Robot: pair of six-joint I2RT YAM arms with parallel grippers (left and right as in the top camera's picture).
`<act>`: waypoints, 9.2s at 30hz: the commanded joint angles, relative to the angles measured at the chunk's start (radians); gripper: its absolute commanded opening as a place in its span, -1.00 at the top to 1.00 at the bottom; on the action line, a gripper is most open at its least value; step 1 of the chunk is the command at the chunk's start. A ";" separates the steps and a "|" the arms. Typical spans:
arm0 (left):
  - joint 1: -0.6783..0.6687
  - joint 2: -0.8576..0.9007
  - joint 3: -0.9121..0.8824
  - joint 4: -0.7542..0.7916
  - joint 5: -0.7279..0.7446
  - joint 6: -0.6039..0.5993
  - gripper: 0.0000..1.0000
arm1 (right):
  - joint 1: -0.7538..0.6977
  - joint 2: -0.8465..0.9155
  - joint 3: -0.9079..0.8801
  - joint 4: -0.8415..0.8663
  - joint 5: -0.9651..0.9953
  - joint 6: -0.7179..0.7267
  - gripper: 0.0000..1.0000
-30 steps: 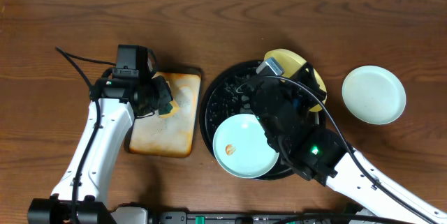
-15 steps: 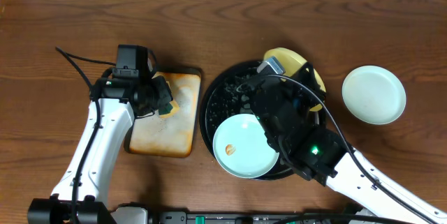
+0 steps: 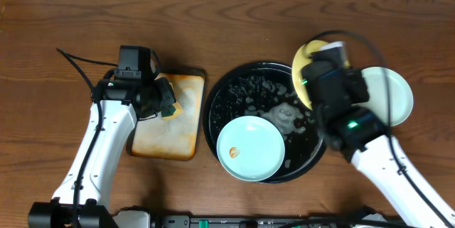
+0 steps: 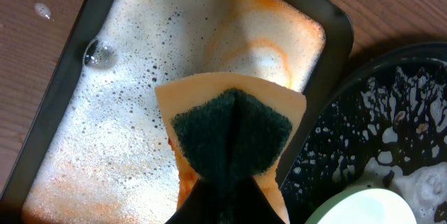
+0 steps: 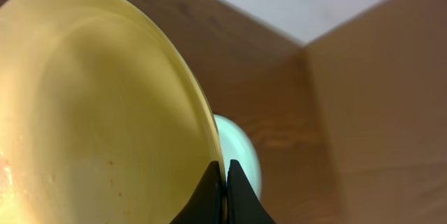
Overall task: Clean dirty plates on tray and stack at the side
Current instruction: 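Carry the yellow plate right and set it on the table, then grasp the pale-blue plate rim with the right gripper and tilt it, then wipe the pale-blue plate with the sponge in the left gripper, then release the sponge into the soapy tray with the left gripper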
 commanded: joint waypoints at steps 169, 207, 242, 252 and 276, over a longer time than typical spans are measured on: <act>-0.516 0.232 0.064 0.317 0.145 -0.030 0.85 | -0.197 0.324 -0.328 0.298 -1.028 0.276 0.60; -0.592 0.579 0.150 0.189 -0.131 -0.274 0.85 | -0.197 0.393 -0.328 0.333 -1.028 0.301 0.91; -0.196 0.388 0.459 -0.415 -0.241 0.005 0.74 | -0.159 0.174 -0.224 0.227 -0.841 0.140 0.98; 0.000 0.388 0.383 -0.385 -0.071 0.189 0.74 | -0.011 0.058 -0.163 0.115 -0.655 0.054 0.96; 0.021 0.057 0.291 -0.375 0.045 0.247 -0.61 | -0.166 0.412 -0.163 0.076 -0.955 0.162 0.92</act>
